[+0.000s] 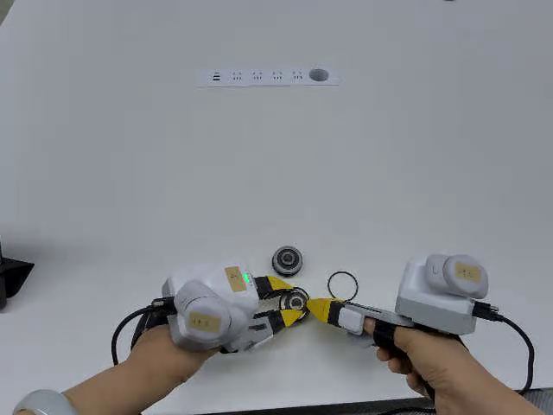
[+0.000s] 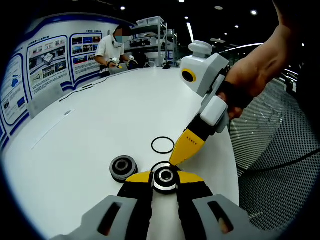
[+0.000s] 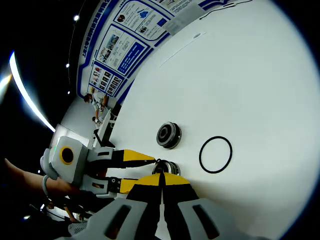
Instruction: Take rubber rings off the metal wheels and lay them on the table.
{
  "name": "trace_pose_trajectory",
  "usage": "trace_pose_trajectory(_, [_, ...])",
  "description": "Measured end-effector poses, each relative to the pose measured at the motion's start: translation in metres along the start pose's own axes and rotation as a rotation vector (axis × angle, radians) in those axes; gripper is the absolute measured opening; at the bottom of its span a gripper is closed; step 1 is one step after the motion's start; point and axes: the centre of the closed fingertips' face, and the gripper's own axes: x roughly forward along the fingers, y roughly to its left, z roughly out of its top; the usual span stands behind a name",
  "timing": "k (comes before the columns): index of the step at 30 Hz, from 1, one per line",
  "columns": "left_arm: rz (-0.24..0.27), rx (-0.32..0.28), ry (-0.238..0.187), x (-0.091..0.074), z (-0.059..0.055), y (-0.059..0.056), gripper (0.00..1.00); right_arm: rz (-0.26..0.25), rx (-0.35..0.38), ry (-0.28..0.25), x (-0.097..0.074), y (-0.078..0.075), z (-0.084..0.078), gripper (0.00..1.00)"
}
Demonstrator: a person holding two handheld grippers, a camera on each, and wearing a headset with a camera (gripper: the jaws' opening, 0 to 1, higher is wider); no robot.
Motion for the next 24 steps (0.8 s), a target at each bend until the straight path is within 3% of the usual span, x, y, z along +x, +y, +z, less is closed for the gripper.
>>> trace_pose_trajectory(11, [0.01, -0.005, -0.024, -0.004, 0.002, -0.002, 0.32, 0.011, 0.0, 0.002, 0.0, 0.004, 0.0, 0.02])
trace_pose_trajectory(24, [0.04, -0.031, -0.016, -0.012, -0.009, 0.001, 0.47, 0.043, 0.008, -0.006, -0.001, 0.015, 0.001, 0.02])
